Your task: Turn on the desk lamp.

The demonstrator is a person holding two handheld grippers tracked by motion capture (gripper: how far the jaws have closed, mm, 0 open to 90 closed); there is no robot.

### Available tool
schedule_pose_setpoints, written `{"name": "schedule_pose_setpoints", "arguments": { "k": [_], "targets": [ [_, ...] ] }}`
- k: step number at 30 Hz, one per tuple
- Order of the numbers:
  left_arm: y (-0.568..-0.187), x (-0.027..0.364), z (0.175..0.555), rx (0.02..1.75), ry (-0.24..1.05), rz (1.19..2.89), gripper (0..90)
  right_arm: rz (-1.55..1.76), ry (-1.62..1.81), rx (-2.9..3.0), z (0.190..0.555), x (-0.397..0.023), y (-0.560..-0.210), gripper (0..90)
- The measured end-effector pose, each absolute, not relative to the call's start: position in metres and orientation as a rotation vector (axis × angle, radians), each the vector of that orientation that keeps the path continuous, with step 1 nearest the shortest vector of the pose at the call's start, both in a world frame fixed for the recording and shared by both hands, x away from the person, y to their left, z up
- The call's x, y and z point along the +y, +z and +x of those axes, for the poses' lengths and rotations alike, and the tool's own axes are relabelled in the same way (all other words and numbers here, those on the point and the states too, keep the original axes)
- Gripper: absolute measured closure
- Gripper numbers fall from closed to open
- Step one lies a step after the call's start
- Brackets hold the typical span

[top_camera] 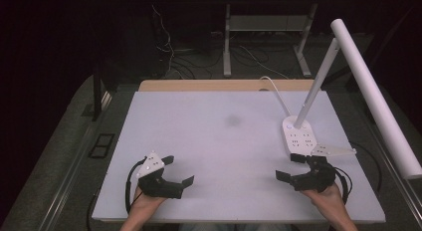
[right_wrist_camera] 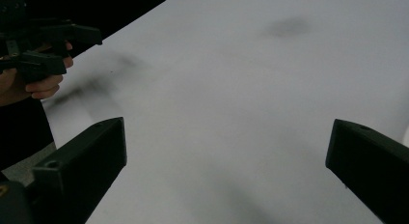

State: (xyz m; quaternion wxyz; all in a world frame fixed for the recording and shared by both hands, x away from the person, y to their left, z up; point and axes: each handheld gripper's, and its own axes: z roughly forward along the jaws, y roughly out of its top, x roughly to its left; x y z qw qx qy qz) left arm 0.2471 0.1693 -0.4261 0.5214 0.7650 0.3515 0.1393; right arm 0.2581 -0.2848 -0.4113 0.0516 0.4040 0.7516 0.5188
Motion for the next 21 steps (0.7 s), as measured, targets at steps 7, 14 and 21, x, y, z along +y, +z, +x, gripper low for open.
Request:
{"name": "schedule_pose_setpoints", "arguments": {
  "k": [7, 14, 21],
  "targets": [
    [-0.4259, 0.1688, 0.2463, 0.840, 0.333, 1.833, 0.0, 1.230, 1.563, 2.300, 0.2571, -0.2842, -0.4105, 0.3],
    [-0.4263, 0.1676, 0.2470, 0.844, 0.337, 1.828, 0.0, 1.242, 1.552, 2.313, 0.2593, -0.2842, -0.4114, 0.3],
    [-0.4270, 0.1666, 0.2470, 0.850, 0.340, 1.843, 0.0, 1.239, 1.531, 2.340, 0.2594, -0.2838, -0.4102, 0.3]
  ]
}}
